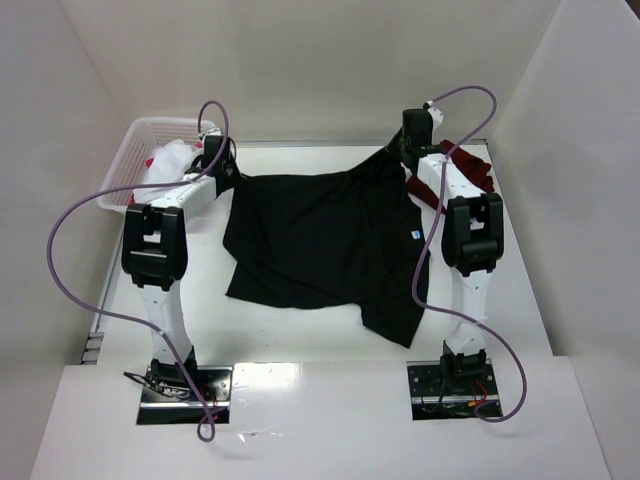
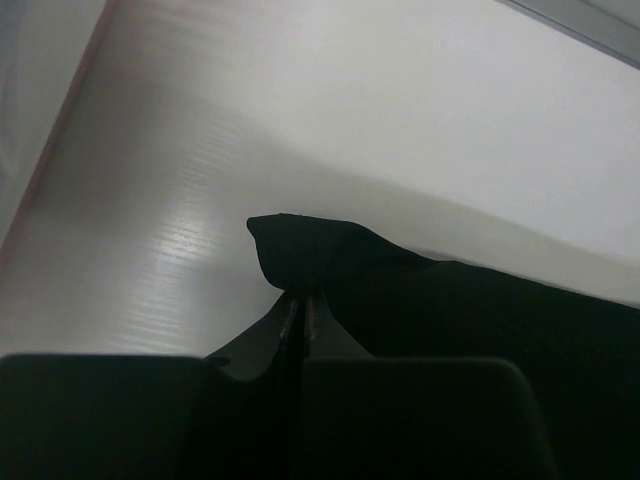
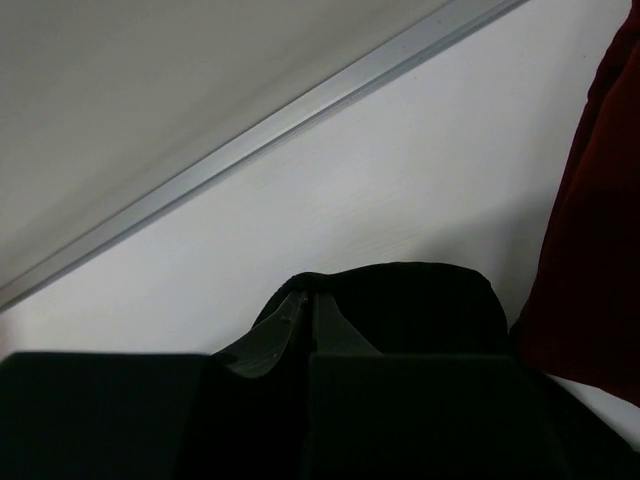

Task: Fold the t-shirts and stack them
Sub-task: Flatten out the tshirt, then fold the flattened tshirt in 1/3 of the way

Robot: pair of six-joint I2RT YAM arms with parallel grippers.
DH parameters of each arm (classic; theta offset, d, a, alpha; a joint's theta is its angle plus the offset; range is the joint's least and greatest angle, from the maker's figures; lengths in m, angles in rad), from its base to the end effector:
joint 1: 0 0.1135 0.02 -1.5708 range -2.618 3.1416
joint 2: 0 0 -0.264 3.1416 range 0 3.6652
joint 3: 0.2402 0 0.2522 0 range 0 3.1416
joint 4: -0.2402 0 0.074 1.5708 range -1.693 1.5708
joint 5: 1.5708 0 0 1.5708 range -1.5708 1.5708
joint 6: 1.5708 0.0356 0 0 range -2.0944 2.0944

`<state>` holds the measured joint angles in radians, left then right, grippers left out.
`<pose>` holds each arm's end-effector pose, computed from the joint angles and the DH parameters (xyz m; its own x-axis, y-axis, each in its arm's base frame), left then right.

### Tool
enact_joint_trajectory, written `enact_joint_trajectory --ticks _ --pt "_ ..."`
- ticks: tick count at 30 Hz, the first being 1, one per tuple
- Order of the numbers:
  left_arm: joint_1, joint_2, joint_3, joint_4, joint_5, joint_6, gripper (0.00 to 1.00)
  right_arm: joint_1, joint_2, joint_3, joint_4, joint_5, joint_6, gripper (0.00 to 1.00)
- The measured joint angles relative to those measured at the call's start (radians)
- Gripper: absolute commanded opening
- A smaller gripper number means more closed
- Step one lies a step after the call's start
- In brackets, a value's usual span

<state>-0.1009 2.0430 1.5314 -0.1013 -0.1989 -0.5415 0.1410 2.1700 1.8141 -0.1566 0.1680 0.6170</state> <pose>0.4704 -0.0406 0.2184 -0.4585 -0.4614 -0.7595 -0.3482 0.8796 -0.3242 0.5102 0.0664 0.2489 -0.3927 0.5204 -0.7583 0.2856 0.8527 0.4374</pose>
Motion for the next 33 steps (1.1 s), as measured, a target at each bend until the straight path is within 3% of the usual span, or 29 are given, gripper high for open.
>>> enact_joint_trajectory --ticks 5,9,20,26,33 --pt "0.0 0.034 0.036 0.003 0.025 0.02 0.0 0.0 -0.008 -0.015 -0.002 -0.001 -0.002 0.0" --pt "-0.001 0.029 0.028 0.011 0.04 0.023 0.0 0.0 -0.088 -0.157 0.018 -0.01 0.014 0.0" --pt "0.0 -0.167 -0.239 0.032 0.048 0.011 0.0 -0.001 -0.443 -0.619 0.061 -0.031 0.103 0.0" --pt "0.0 -0.269 -0.365 0.034 0.05 -0.018 0.0 -0.002 -0.59 -0.752 0.064 -0.021 0.143 0.0" --pt "0.0 -0.284 -0.419 0.019 0.05 -0.041 0.0 -0.002 -0.667 -0.866 0.058 -0.005 0.176 0.0"
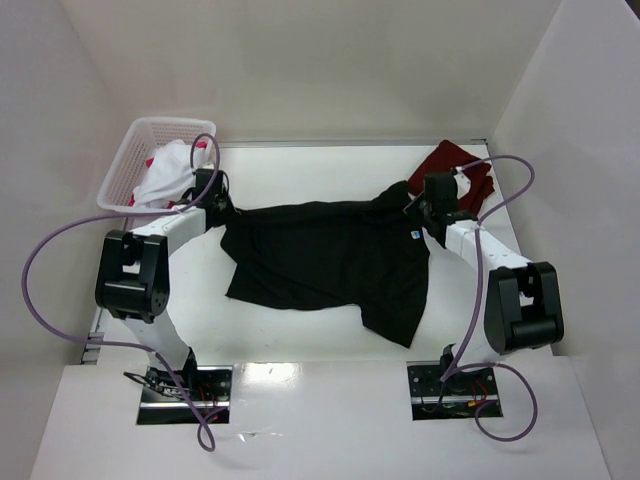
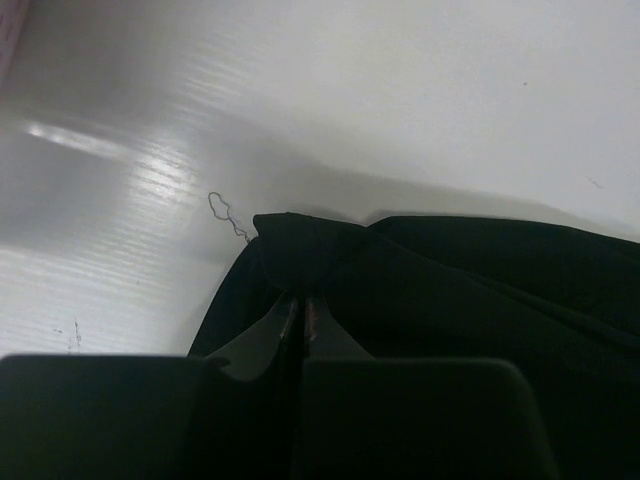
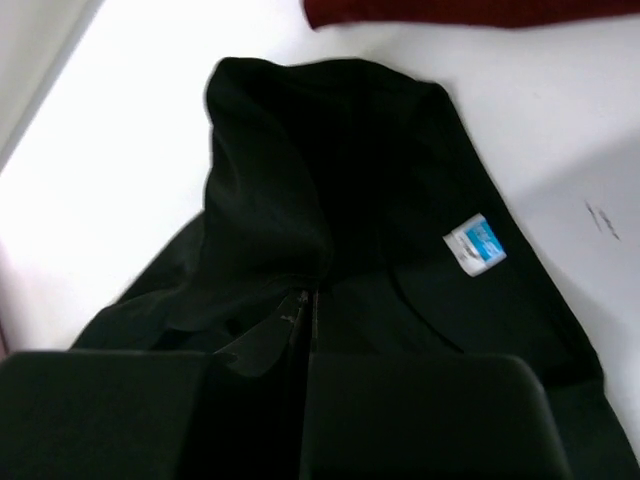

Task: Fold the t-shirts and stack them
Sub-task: Fold the flattened tshirt in 1/3 of the way

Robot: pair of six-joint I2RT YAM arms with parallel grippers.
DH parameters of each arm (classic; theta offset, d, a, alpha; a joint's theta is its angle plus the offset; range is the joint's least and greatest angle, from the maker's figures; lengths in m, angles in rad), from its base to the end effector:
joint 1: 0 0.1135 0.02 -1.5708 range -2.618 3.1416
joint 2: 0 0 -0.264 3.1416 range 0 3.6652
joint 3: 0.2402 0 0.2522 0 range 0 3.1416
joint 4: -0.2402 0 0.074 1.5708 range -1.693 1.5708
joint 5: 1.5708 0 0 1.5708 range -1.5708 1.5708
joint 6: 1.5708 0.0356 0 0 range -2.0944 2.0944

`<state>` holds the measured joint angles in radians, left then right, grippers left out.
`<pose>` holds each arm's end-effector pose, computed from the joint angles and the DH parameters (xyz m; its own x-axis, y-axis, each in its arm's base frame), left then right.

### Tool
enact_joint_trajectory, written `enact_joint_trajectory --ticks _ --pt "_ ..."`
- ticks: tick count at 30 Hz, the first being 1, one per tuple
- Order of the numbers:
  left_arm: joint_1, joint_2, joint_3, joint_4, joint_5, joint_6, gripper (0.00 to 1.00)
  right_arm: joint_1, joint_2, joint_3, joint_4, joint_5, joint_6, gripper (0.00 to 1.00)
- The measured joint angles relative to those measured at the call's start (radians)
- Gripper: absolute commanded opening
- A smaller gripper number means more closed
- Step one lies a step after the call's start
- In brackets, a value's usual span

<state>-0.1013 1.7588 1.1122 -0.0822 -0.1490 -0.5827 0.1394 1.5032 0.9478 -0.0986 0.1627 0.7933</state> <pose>0.3810 -0.0334 0.2004 -0.5476 -0.4913 -0.6773 -0.3731 0.8679 -0.3279 0.3262 0.0399 0.2323 -0.4296 0.6499 -0.6270 0.4225 0.7583 0.4965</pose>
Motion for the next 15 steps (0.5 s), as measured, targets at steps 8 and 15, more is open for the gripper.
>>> enact_joint_trajectory --ticks 8,15 --pt "0.0 -0.043 -0.06 -0.005 -0.006 -0.027 0.0 0.0 -0.072 -0.1 -0.027 0.013 0.041 0.0" --pt "0.0 -0.074 -0.076 -0.006 -0.013 -0.047 0.0 0.0 -0.1 -0.196 -0.05 0.013 0.09 0.0"
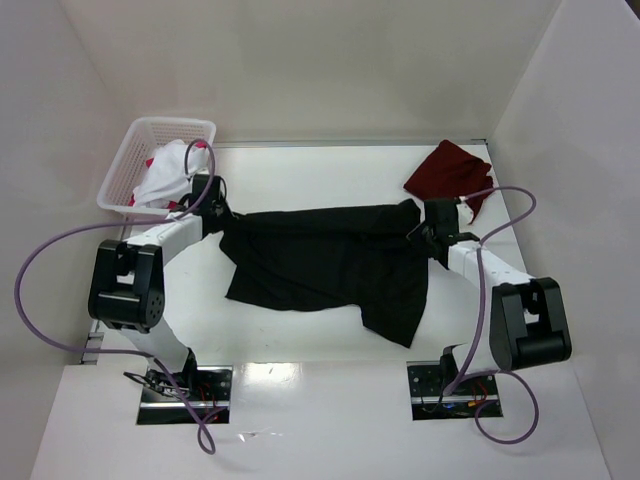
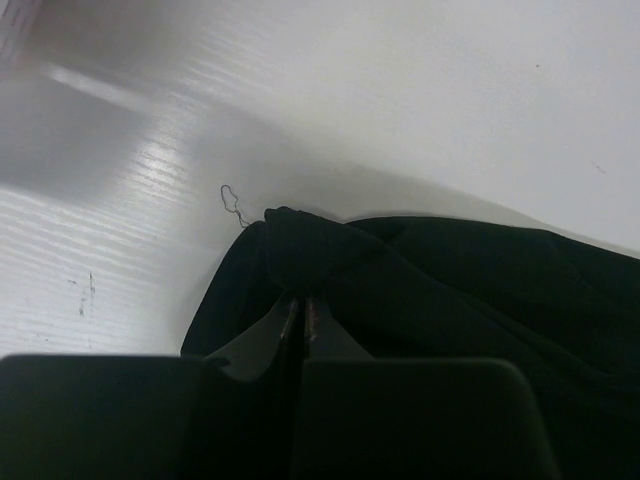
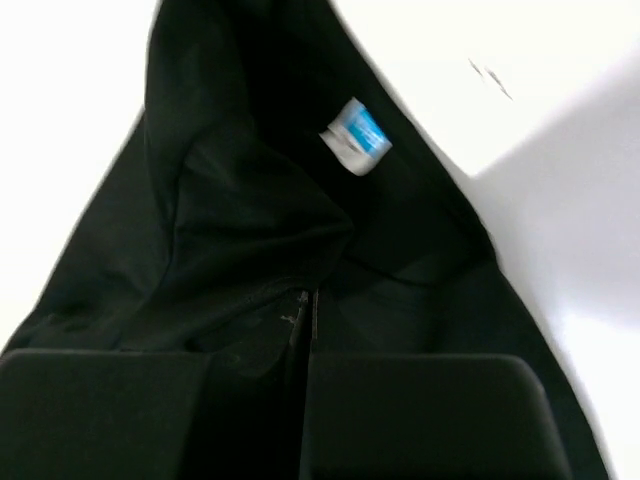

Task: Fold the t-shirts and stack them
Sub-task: Fold the flattened tshirt in 1/3 of the way

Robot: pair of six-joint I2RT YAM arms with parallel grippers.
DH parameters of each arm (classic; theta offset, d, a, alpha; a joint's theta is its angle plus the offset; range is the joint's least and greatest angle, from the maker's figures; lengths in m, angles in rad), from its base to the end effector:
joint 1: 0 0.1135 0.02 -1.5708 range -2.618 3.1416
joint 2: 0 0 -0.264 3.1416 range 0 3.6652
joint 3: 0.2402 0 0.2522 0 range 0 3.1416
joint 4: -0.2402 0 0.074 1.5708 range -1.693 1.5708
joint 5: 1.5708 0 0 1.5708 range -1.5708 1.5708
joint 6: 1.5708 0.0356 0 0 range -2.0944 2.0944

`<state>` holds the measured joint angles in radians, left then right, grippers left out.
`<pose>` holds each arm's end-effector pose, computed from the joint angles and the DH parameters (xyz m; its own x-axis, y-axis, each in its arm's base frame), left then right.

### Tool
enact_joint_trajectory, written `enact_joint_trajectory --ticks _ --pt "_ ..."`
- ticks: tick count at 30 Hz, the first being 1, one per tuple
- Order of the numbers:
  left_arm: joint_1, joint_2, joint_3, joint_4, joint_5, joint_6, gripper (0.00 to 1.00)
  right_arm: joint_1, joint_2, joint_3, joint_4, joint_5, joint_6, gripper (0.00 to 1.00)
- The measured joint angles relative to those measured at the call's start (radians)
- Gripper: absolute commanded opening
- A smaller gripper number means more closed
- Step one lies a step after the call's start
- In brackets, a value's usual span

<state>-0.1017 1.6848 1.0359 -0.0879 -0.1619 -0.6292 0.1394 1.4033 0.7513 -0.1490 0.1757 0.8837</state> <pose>0.3610 -0.0311 0.2022 -0.5295 -0.5298 -0.6625 -0.4084 0.8438 -0.3483 0.2811 0.0332 0.1946 -0.4637 0.7036 -0.5385 0.5394 0.7063 0.4585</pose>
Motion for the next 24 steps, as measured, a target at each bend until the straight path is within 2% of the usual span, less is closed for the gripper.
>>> enact_joint_trajectory --ticks 1,2,3,5,6,7,9,11,15,19,24 --pt "0.0 -0.005 -0.005 0.0 0.001 -0.003 0.0 0.0 -0.008 -0.014 -0.006 0.0 0.006 0.0" --pt "0.0 -0.009 -0.009 -0.001 0.002 -0.005 0.0 0.0 -0.018 -0.026 -0.009 0.0 0.01 0.08" --pt "0.0 -0.012 -0.011 -0.003 0.003 -0.005 0.06 0.0 -0.027 -0.035 -0.011 -0.001 0.016 0.17" --pt "0.0 -0.018 -0.012 -0.008 0.003 -0.007 0.22 0.0 -0.041 -0.046 -0.019 -0.005 0.021 0.41" --pt "0.0 -0.021 -0.014 -0.01 0.003 -0.007 0.29 0.0 -0.045 -0.05 -0.018 -0.006 0.021 0.57" --pt "0.0 -0.027 -0.018 -0.013 0.003 -0.006 0.47 0.0 -0.05 -0.055 -0.018 -0.008 0.023 0.64" --pt "0.0 -0.046 -0.023 -0.023 0.003 -0.006 0.61 0.0 -0.059 -0.061 -0.023 -0.008 0.023 0.78" --pt "0.0 -0.068 -0.023 -0.027 0.007 -0.006 0.75 0.0 -0.072 -0.063 -0.026 -0.008 0.017 0.85" --pt "0.0 -0.106 -0.003 -0.032 0.018 -0.002 0.83 -0.001 -0.1 -0.046 -0.032 -0.003 0.009 0.94" --pt "0.0 -0.116 0.035 -0.03 0.042 0.002 0.83 -0.001 -0.067 0.044 -0.029 0.0 -0.013 0.95" --pt "0.0 -0.101 0.085 -0.022 0.09 0.028 0.75 -0.001 0.063 0.18 0.008 -0.012 -0.038 0.92"
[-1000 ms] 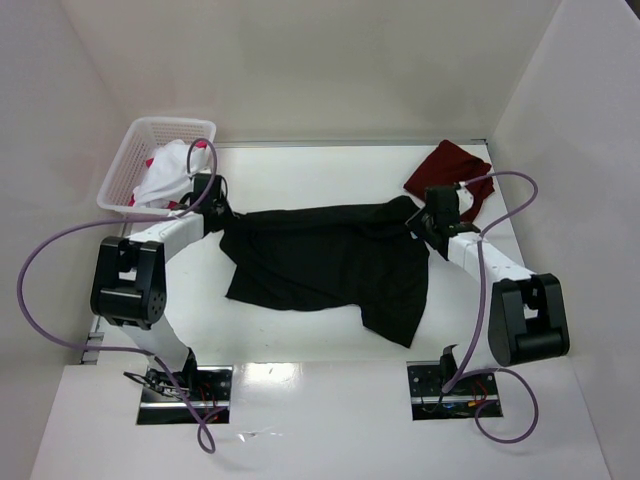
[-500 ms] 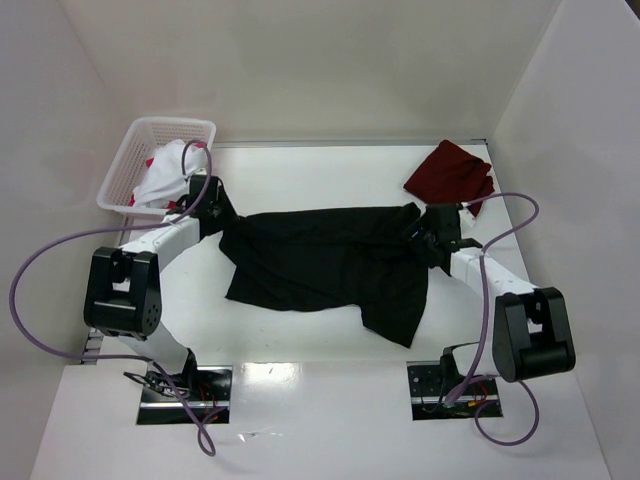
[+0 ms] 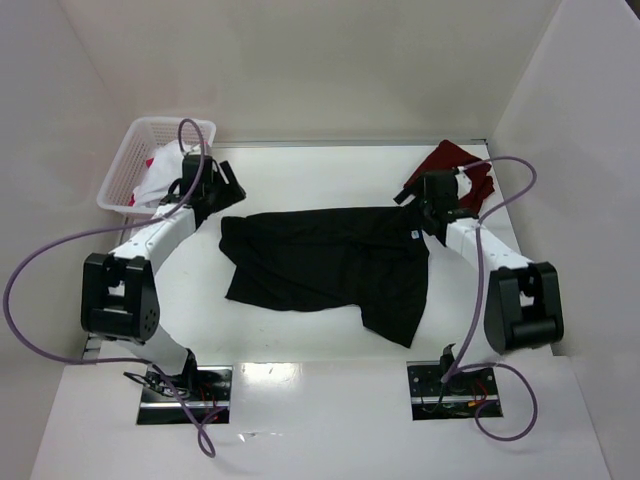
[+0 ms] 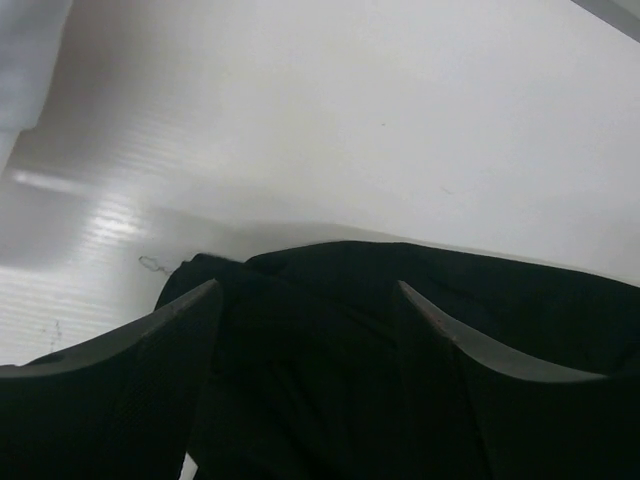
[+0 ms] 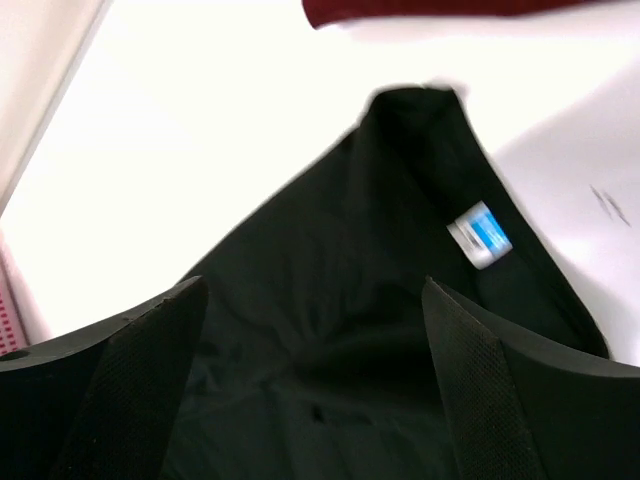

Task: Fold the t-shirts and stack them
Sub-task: Fold the flattened tshirt in 1/3 of the way

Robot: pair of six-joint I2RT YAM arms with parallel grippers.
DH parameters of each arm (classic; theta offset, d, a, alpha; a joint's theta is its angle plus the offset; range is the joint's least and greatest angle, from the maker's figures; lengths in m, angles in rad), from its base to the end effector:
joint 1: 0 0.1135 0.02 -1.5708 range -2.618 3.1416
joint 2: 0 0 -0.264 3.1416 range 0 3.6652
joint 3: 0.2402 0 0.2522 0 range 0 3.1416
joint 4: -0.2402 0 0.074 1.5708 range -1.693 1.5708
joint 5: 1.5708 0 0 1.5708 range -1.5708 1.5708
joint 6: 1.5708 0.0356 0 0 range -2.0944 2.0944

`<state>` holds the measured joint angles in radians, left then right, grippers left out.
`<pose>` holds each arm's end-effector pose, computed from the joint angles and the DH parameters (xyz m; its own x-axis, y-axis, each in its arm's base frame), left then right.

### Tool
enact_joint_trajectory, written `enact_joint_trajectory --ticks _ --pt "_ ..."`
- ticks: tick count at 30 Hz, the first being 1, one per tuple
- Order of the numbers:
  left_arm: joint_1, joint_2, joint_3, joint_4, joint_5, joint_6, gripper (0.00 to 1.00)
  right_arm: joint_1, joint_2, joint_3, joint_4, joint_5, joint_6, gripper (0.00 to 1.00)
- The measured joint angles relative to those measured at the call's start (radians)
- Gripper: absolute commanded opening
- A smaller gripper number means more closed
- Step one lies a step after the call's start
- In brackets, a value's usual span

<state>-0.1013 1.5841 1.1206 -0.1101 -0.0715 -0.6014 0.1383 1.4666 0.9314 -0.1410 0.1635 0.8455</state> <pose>0.3598 -0.0340 0.2622 -0.4685 -0.5196 -0.7145 -0.2715 0.8543 -0.4433 0.3167 0.0382 0.2344 -0.4189 0.6871 -0.5936 0.4570 0.7244 0.5161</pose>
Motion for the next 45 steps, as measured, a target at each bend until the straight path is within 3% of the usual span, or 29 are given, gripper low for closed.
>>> enact_joint_trajectory --ticks 5,10,19,29,31,33,34,38,41,45 --pt "0.0 0.148 0.127 0.01 0.048 0.029 0.74 0.0 0.176 0.107 0.015 -0.008 -0.021 0.91" --pt "0.0 0.266 0.138 -0.014 0.051 0.037 0.69 0.0 0.311 0.135 0.011 -0.01 -0.036 0.87" --pt "0.0 0.338 0.151 -0.046 0.024 0.048 0.46 0.0 0.399 0.222 -0.002 0.017 -0.054 0.84" --pt "0.0 0.385 0.179 -0.056 -0.004 0.048 0.07 -0.005 0.482 0.299 -0.001 0.031 -0.079 0.44" --pt "0.0 0.394 0.185 -0.06 -0.01 0.048 0.07 -0.006 0.502 0.306 -0.003 0.032 -0.08 0.4" --pt "0.0 0.397 0.192 -0.068 -0.012 0.049 0.23 -0.01 0.505 0.317 -0.003 0.031 -0.081 0.4" --pt "0.0 0.397 0.197 -0.073 -0.013 0.05 0.44 -0.012 0.506 0.321 -0.003 0.031 -0.081 0.46" --pt "0.0 0.394 0.213 -0.071 -0.02 0.056 0.71 -0.017 0.506 0.322 -0.006 0.031 -0.084 0.61" --pt "0.0 0.376 0.213 -0.079 -0.027 0.06 0.77 -0.017 0.502 0.322 -0.01 0.031 -0.087 0.65" --pt "0.0 0.321 0.211 -0.091 -0.028 0.073 0.76 -0.017 0.482 0.322 -0.011 0.031 -0.089 0.65"
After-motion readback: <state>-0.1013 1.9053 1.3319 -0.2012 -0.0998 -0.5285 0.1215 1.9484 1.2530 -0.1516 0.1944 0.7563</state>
